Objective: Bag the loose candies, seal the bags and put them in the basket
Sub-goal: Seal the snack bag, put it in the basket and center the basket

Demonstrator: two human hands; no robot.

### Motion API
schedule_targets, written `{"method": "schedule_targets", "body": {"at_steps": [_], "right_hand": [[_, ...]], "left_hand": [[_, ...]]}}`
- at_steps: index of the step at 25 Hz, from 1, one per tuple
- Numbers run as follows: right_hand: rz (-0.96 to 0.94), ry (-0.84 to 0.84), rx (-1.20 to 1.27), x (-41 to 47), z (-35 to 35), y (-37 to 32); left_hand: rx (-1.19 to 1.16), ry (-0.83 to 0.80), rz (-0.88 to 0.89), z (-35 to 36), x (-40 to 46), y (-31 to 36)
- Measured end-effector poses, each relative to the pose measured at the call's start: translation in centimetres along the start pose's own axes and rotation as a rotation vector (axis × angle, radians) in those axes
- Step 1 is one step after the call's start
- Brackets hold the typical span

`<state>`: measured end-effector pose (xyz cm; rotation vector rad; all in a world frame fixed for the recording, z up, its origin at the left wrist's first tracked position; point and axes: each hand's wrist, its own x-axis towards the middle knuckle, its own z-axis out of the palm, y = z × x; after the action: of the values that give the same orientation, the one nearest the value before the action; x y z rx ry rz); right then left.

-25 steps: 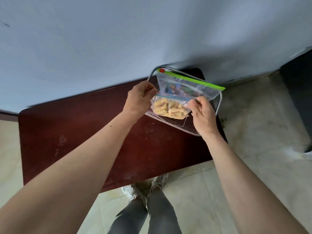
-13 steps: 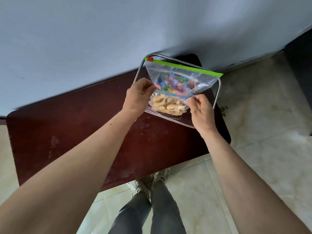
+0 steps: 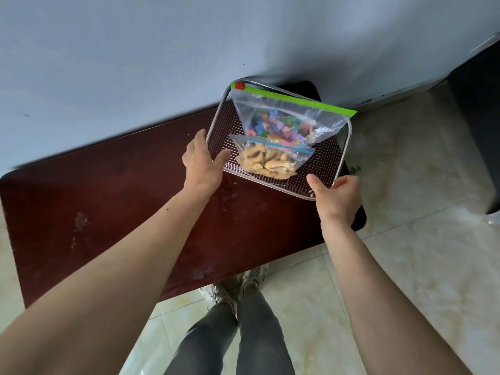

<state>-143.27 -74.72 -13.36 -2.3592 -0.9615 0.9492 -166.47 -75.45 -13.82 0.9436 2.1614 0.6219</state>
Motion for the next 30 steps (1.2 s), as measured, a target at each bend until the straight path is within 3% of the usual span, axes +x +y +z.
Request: {"method": "schedule_targets", "body": {"at_steps": [2, 4, 9, 18, 30], "right_hand": [[0.154, -0.073, 0.011, -0.5, 0.1, 0.6], [0.269, -0.177, 0.086, -1.0, 0.4, 1.2], [0.441, -0.403, 0.391, -1.6, 1.5, 1.2], [0.431, -0.317, 0.761, -1.4, 3.1, 1.6], [0.293, -0.490, 0.692, -4.5, 6.3, -0.9]], "left_hand": [[0.011, -0.064, -0.119, 0.9, 0.0, -1.0], [-0.135, -0.071, -0.200, 1.7, 0.1, -2.0], [-0.368, -0.038, -0.273, 3.0, 0.1, -2.8], [-0.680, -0.025, -0.336, 3.0, -0.5, -1.9], [-0.928, 0.230, -0.419, -1.4, -4.2, -5.9]]}}
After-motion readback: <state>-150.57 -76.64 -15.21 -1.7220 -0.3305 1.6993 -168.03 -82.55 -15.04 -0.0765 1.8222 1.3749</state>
